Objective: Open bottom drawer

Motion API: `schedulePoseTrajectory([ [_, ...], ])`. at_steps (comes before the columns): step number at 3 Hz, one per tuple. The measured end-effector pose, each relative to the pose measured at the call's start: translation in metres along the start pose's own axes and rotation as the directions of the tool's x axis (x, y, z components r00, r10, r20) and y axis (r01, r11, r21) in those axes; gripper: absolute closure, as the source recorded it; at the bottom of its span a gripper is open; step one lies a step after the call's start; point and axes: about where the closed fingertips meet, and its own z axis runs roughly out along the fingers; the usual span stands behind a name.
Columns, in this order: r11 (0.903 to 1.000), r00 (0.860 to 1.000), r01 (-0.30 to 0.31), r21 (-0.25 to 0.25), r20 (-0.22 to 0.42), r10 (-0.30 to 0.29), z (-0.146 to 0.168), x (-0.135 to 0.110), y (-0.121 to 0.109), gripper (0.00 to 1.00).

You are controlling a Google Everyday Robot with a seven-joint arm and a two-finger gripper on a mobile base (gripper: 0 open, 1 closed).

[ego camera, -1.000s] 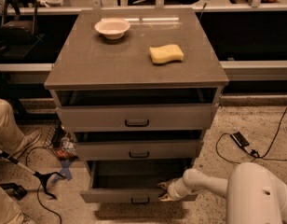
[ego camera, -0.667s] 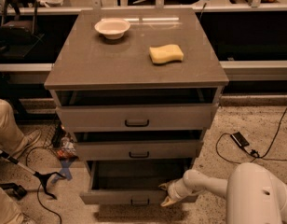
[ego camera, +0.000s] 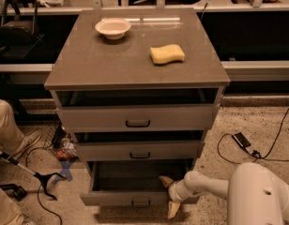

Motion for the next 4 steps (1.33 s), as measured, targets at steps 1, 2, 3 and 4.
schedulePoseTrajectory([
  [1, 1.0, 0.999, -0.005, -0.005, -0.046, 0.005, 0.0, -0.009, 0.004, 0.0],
  [2, 1.0, 0.994, -0.004, -0.009, -0.109, 0.003, 0.001, -0.019, 0.01, 0.0],
  [3, 0.9997, 0.991, -0.025, -0.007, -0.135, 0.024, 0.008, -0.025, 0.017, 0.02],
  [4, 0.9988, 0.989, -0.048, -0.014, -0.138, 0.045, 0.012, -0.024, 0.017, 0.25],
])
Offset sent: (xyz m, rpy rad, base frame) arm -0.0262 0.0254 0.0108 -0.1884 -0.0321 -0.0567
